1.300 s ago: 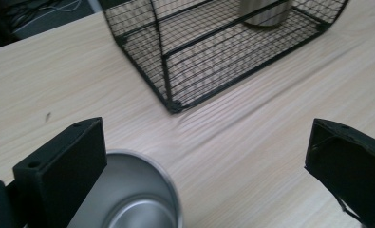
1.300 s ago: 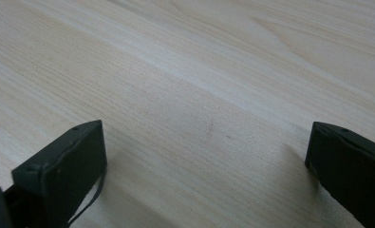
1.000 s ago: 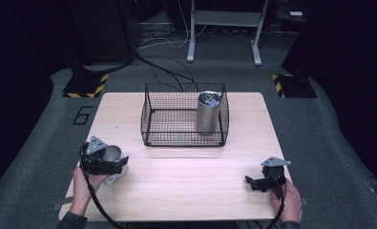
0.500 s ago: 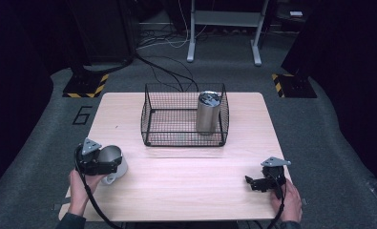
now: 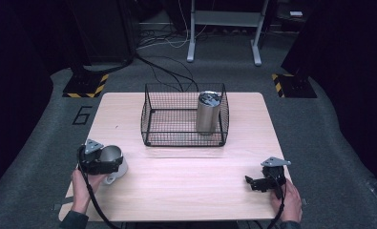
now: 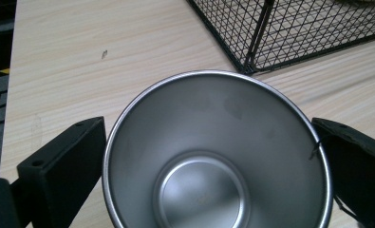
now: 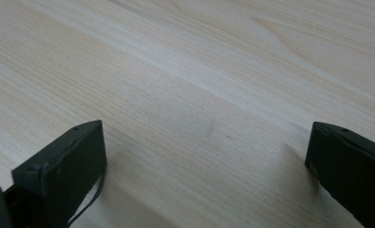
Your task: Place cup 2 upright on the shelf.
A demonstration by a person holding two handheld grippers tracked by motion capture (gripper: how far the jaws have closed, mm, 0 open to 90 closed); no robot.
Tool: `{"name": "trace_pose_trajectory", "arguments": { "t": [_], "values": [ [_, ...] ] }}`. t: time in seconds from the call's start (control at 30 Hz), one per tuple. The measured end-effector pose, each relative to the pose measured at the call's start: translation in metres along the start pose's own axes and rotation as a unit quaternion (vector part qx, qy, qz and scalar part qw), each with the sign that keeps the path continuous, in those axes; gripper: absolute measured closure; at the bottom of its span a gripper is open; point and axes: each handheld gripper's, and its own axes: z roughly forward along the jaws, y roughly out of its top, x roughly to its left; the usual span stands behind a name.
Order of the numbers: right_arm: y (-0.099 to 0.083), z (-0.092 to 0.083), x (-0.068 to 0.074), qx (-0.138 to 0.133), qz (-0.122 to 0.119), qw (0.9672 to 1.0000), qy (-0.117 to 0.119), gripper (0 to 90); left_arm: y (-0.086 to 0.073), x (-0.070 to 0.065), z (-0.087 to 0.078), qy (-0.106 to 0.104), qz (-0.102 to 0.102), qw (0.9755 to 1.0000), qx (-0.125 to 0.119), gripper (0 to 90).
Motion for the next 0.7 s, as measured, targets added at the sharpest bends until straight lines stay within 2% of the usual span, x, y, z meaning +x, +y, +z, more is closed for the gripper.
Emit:
{"name": "trace_pose_trajectory", "arguments": {
  "t": [0.1,0.33,0.53,0.7],
  "values": [
    [0.0,0.0,-0.0002,0.0,-0.001,1.0,0.0,0.0,-0.001,-0.0016,0.0021,0.001,0.003,1.0,0.003,5.0],
    [0.0001,0.0,0.0,0.0,0.0,1.0,0.0,0.0,-0.0029,-0.0025,0.0032,0.005,-0.003,1.0,-0.006,5.8],
    [0.0,0.0,-0.0002,0.0,-0.001,1.0,0.0,0.0,-0.0021,0.0005,0.0017,-0.003,-0.004,1.0,-0.001,6.1],
    [0.0001,0.0,-0.0002,0.0,-0.001,1.0,0.0,0.0,0.0014,-0.0001,-0.0025,-0.006,0.002,0.9999,-0.008,6.1]
  ]
}}
